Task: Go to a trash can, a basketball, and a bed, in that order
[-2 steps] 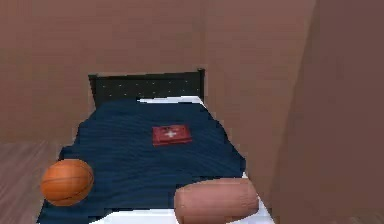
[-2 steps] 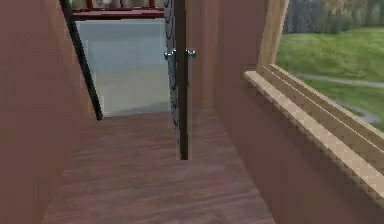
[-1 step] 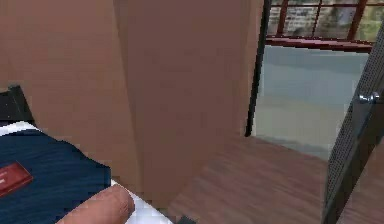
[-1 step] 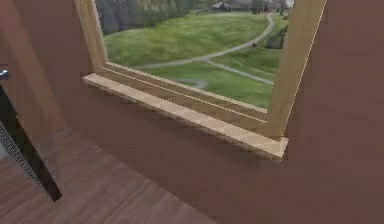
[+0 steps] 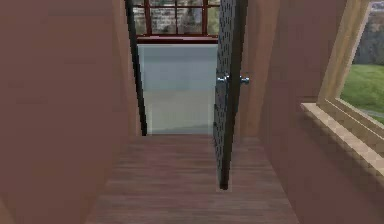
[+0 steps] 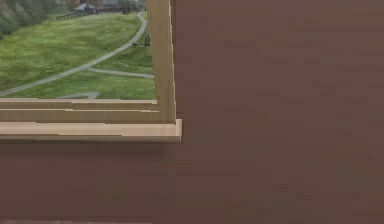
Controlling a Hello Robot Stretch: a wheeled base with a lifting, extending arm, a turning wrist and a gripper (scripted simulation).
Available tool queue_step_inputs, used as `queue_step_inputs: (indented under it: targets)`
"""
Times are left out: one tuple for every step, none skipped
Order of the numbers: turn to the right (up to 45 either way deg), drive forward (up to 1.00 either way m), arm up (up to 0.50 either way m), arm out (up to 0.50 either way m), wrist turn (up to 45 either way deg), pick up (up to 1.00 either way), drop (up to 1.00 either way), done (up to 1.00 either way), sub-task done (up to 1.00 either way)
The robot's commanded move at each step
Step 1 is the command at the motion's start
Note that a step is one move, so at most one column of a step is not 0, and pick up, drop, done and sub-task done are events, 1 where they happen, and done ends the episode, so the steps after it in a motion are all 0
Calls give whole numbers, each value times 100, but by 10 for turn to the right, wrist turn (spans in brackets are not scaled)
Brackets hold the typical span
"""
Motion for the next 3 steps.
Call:
queue_step_inputs:
  targets:
    - [0,15,0,0,0,0,0,0,0]
    - [-450,0,0,0,0,0,0,0,0]
    - [-450,0,0,0,0,0,0,0,0]
